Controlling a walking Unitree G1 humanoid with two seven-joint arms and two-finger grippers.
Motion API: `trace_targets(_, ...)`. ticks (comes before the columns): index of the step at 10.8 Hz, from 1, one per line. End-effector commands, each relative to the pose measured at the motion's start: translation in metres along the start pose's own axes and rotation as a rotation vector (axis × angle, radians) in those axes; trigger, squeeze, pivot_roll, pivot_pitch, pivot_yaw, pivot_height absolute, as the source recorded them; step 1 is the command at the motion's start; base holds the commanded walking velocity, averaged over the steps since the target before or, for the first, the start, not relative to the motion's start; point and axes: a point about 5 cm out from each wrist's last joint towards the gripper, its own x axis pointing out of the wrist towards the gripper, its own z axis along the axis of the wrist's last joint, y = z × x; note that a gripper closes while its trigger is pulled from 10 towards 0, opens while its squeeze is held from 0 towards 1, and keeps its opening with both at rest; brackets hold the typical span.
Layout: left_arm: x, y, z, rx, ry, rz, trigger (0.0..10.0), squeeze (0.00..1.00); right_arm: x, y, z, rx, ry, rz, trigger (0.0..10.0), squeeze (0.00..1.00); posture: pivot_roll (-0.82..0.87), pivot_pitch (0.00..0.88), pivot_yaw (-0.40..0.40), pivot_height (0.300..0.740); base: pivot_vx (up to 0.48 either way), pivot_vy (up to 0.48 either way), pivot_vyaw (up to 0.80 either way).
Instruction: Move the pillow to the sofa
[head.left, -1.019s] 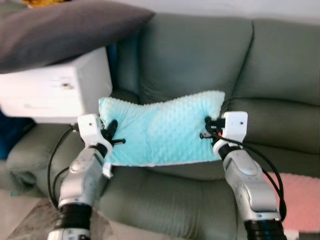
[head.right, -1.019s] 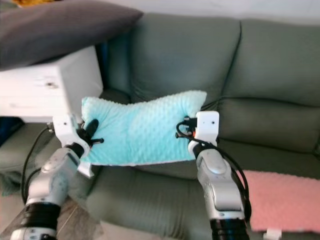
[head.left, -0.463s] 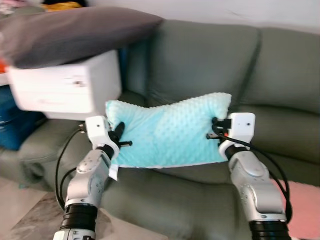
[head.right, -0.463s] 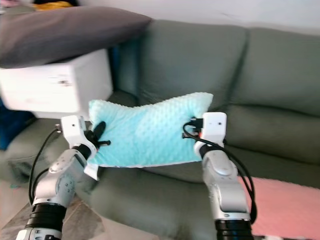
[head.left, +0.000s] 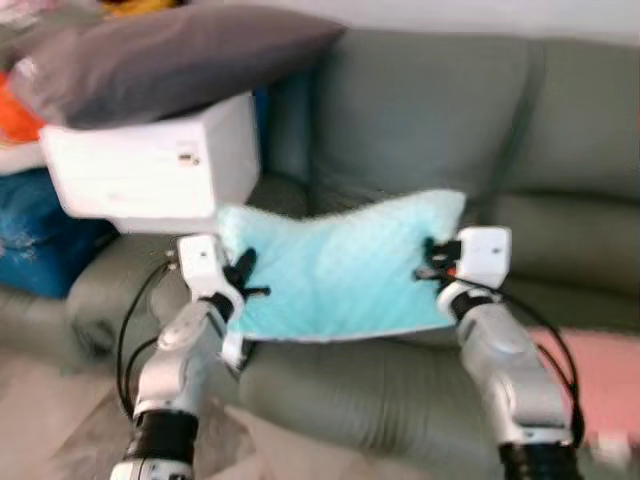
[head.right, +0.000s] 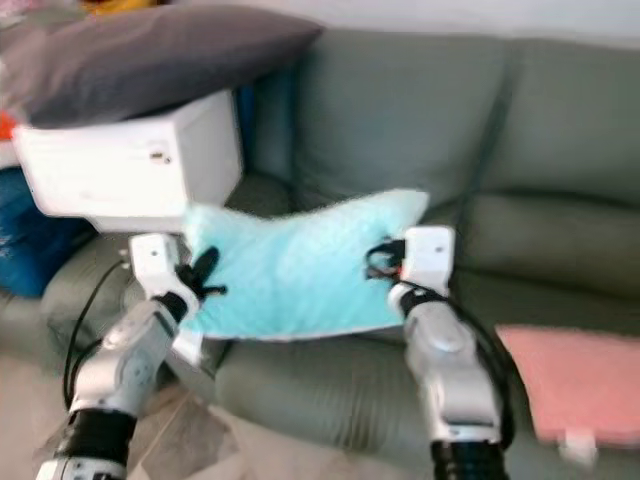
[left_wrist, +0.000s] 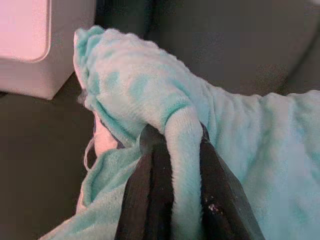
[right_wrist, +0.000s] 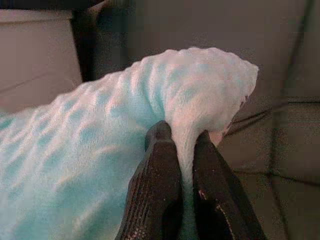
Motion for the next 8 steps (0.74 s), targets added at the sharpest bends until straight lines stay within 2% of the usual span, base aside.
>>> trace_targets(1, -0.0019, 0.0061, 0.0095, 0.03, -0.038, 0.013, 10.0, 0.0, 0.002, 0.0113, 0.009, 0.008, -0.038, 0.033, 10.0, 0.0, -0.23, 0.0, 0.018, 0.74, 0.0, 0.0, 0.0)
trace_targets(2, -0.002, 0.0044, 0.0092, 0.025, -0.034, 0.007, 10.0, 0.0, 0.0021, 0.0112, 0.0088, 0.009, -0.036, 0.032, 10.0, 0.0, -0.23, 0.0, 0.018, 0.74, 0.0, 0.0, 0.0)
trace_targets(3, -0.0021, 0.0035, 0.0085, 0.024, -0.032, 0.005, 10.0, 0.0, 0.0021, 0.0112, 0.0081, 0.009, -0.03, 0.032, 10.0, 0.0, -0.23, 0.0, 0.018, 0.74, 0.0, 0.0, -0.56)
trace_targets(8, -0.0016, 0.0033, 0.0093, 0.041, -0.045, 0.01, 10.0, 0.0, 0.003, 0.0104, 0.0085, 0.002, -0.029, 0.033, 10.0, 0.0, -0.23, 0.0, 0.013, 0.74, 0.0, 0.0, -0.8)
